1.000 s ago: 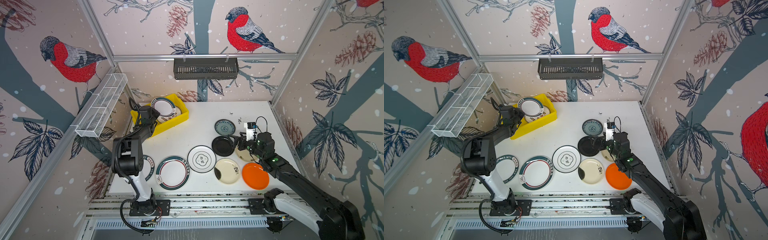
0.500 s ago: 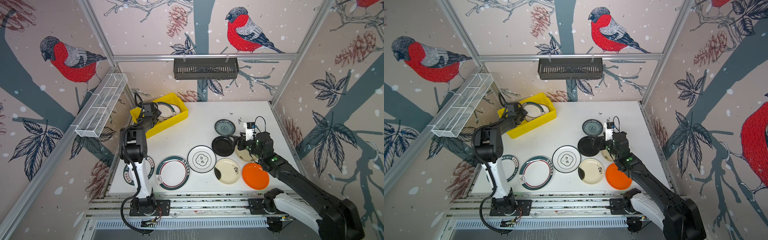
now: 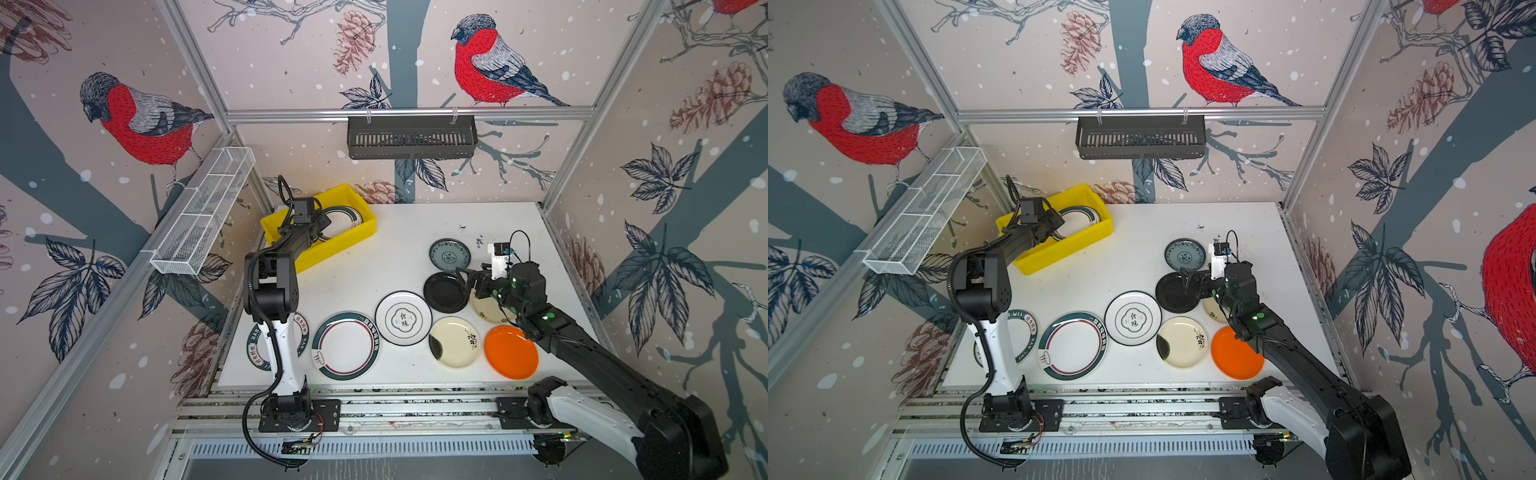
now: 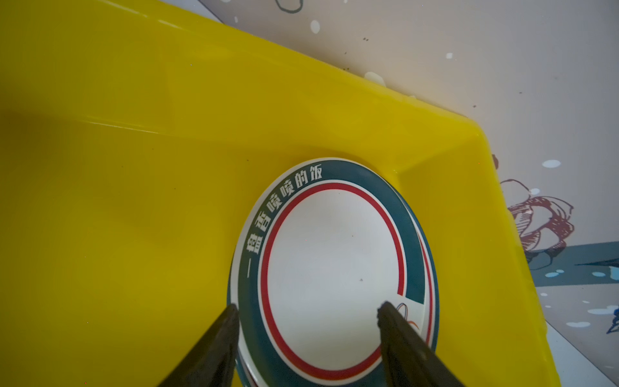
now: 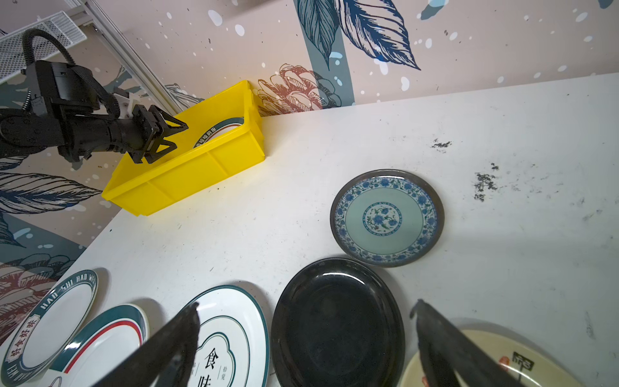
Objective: Place the plates into the plastic bin on the countertop
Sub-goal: Place the plate in the plastic bin, then move the plastic bin to the top-center of the table.
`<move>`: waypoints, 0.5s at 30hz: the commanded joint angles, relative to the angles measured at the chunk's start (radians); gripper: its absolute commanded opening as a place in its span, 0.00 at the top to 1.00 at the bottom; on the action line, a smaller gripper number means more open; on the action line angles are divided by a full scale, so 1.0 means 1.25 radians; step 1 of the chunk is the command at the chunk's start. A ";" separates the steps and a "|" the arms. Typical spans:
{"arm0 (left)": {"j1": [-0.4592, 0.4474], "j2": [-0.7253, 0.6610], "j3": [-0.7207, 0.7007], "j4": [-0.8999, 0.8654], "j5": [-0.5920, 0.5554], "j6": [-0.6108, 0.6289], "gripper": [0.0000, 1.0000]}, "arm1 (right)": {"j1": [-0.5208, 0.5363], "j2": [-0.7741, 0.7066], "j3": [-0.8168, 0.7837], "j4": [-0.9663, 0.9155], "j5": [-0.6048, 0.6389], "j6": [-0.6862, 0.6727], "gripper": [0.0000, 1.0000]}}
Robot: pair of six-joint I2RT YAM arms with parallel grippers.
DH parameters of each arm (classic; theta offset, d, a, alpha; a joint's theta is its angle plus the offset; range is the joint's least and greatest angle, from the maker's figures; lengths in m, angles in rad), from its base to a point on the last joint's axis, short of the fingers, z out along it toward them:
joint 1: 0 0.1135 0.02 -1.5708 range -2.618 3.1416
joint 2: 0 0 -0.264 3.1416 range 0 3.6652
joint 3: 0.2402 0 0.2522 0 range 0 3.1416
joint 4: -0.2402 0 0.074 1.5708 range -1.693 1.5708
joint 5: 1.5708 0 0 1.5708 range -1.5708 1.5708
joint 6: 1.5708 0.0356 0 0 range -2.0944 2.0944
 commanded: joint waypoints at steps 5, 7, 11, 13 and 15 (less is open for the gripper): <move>-0.024 -0.058 -0.019 -0.061 -0.023 0.078 0.33 | 0.000 -0.001 0.016 -0.038 0.022 -0.004 0.00; -0.050 -0.078 -0.015 -0.106 -0.072 0.139 0.33 | 0.000 -0.006 0.020 -0.048 0.020 -0.004 0.00; -0.117 -0.110 -0.008 -0.197 -0.184 0.244 0.26 | 0.002 -0.023 0.009 -0.046 0.011 0.005 0.00; -0.141 -0.118 -0.003 -0.229 -0.204 0.281 0.22 | 0.003 -0.027 0.000 -0.039 0.004 0.009 0.00; -0.156 -0.125 -0.004 -0.246 -0.206 0.311 0.18 | 0.002 -0.028 -0.005 -0.036 -0.001 0.013 0.00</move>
